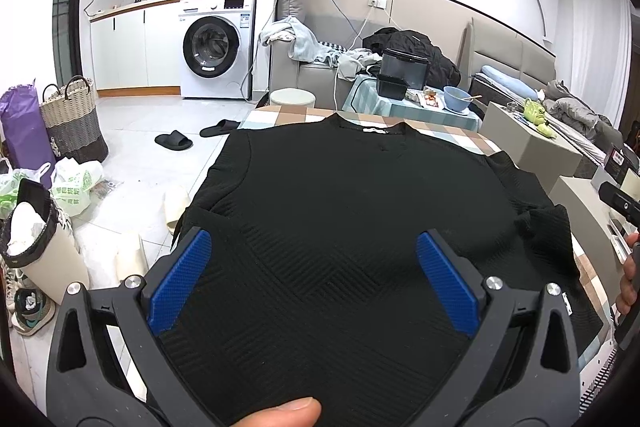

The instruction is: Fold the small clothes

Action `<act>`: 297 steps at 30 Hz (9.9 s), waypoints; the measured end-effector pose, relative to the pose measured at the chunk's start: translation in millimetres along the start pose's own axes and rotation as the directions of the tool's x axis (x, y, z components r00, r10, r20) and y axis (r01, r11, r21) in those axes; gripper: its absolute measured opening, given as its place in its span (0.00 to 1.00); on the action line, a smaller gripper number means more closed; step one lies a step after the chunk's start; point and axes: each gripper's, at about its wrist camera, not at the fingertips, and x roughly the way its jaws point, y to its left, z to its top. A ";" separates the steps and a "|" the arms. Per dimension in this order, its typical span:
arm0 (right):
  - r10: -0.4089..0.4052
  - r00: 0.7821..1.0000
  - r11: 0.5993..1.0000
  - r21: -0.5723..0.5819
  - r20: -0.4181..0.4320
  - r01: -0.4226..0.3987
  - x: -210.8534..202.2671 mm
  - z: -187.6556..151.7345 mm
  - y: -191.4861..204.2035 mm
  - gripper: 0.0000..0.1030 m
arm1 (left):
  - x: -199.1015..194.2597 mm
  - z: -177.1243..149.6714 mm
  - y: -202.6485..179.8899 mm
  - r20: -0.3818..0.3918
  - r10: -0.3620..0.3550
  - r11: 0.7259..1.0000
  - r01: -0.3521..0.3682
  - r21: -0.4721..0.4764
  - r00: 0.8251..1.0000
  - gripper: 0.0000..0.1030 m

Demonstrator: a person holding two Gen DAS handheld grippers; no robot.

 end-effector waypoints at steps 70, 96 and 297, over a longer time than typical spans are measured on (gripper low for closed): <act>-0.127 0.975 0.925 0.333 -0.184 0.183 32.9 -16.1 -106.4 1.00 | 55.1 20.8 35.3 -0.061 0.039 0.998 -0.042 -0.041 0.997 0.99; -0.436 0.775 0.792 0.215 -0.457 0.572 116.1 -35.5 -194.1 0.17 | 112.8 20.7 59.9 -0.104 0.040 0.997 -0.046 -0.058 0.994 0.99; 0.026 0.933 0.932 0.347 -0.359 0.108 15.4 -63.9 -136.1 0.27 | 88.3 -46.1 153.1 -0.235 -0.018 0.969 -0.040 -0.242 0.972 0.76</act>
